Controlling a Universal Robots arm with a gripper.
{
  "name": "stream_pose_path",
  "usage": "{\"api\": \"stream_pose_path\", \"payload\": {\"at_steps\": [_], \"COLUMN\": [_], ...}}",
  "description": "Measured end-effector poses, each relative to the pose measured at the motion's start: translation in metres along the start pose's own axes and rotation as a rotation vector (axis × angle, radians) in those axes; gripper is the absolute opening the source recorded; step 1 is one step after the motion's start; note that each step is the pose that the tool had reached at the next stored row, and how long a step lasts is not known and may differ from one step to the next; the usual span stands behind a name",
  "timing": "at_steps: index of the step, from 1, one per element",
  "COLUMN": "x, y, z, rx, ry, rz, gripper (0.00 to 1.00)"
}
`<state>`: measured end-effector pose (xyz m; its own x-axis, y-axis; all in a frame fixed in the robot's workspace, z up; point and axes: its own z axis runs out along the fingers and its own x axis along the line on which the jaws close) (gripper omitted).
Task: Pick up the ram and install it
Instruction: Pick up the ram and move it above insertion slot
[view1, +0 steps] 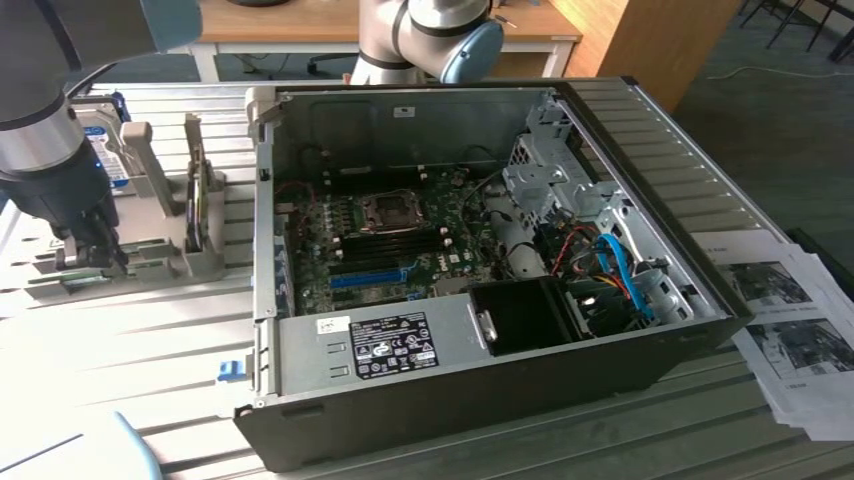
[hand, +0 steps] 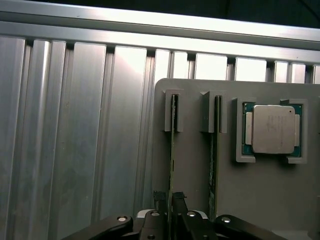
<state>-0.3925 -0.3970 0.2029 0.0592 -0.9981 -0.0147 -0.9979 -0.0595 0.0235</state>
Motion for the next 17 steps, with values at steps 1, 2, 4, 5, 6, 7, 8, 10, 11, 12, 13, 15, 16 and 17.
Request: {"api": "stream_pose_path", "payload": {"at_steps": [1,2,4,5,6,7,8,10,11,12,13,15,16,17], "x": [0.0000,0.0000,0.0000,0.0000,0.0000,0.0000,0.0000,0.0000,0.0000,0.0000,0.0000,0.0000,0.0000,0.0000], "y": [0.0000,0.0000,0.0000,0.0000,0.0000,0.0000,0.0000,0.0000,0.0000,0.0000,0.0000,0.0000,0.0000,0.0001], "z": [0.0000,0.0000,0.0000,0.0000,0.0000,0.0000,0.0000,0.0000,0.0000,0.0000,-0.0001,-0.0009,-0.0017,-0.0025], "rx": [0.0000,0.0000,0.0000,-0.0001,0.0000,0.0000,0.0000,0.0000,0.0000,0.0000,0.0000,0.0000,-0.0001,0.0000], "ry": [-0.0002,0.0000,0.0000,0.0000,0.0000,0.0000,0.0001,0.0000,0.0000,0.0000,0.0000,0.0001,0.0001,0.0001], "rz": [0.000,0.000,0.000,0.000,0.000,0.000,0.000,0.000,0.000,0.000,0.000,0.000,0.000,0.000], "gripper": [0.19,0.13,0.11,0.11,0.11,0.11,0.11,0.11,0.11,0.11,0.11,0.11,0.11,0.11]}}
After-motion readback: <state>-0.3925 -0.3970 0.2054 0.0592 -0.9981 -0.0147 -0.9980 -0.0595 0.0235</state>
